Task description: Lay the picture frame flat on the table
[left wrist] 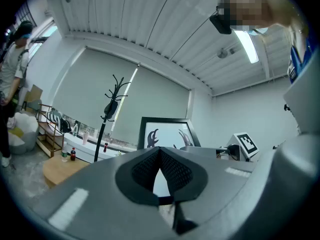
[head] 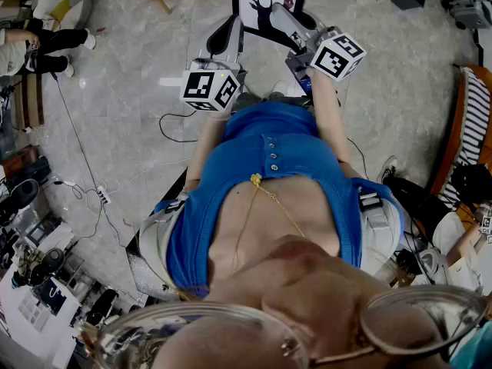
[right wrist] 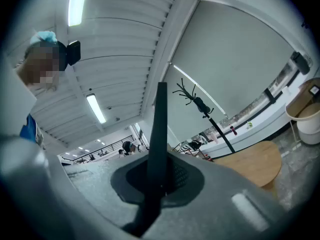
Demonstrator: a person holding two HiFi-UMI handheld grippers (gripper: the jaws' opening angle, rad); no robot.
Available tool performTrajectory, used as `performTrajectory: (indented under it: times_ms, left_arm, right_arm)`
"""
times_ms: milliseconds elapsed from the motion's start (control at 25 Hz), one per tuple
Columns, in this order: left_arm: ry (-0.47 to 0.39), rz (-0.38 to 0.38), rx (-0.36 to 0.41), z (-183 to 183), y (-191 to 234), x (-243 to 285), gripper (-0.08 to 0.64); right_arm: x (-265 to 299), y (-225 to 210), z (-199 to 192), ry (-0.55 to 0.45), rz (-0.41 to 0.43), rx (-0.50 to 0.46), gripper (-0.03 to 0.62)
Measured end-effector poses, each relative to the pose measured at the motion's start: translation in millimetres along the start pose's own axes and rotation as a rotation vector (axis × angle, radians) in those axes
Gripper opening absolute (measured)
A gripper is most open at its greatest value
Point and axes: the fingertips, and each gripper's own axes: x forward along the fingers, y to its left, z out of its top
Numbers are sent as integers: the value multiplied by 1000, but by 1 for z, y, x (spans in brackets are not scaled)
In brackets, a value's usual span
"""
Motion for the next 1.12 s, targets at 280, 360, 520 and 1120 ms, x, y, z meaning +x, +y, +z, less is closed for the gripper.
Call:
performTrajectory:
  times_ms: [280,360,520,1120]
  left_arm:
    - [4,-2,6,3,-4,-2,-2]
    - [8,1,4,-2,1,0,-2]
    - [17,5,3,-2,1,-1,-2]
    - [15,-28,5,7,-5,5,-2]
  right_arm:
    - [-3,2,2,-7,4,23,12]
    - [-1,-5,-2,4,2,25,12]
    - [0,-4,-1,17,7,22,12]
    - [0,0,4,35,5,-2,12]
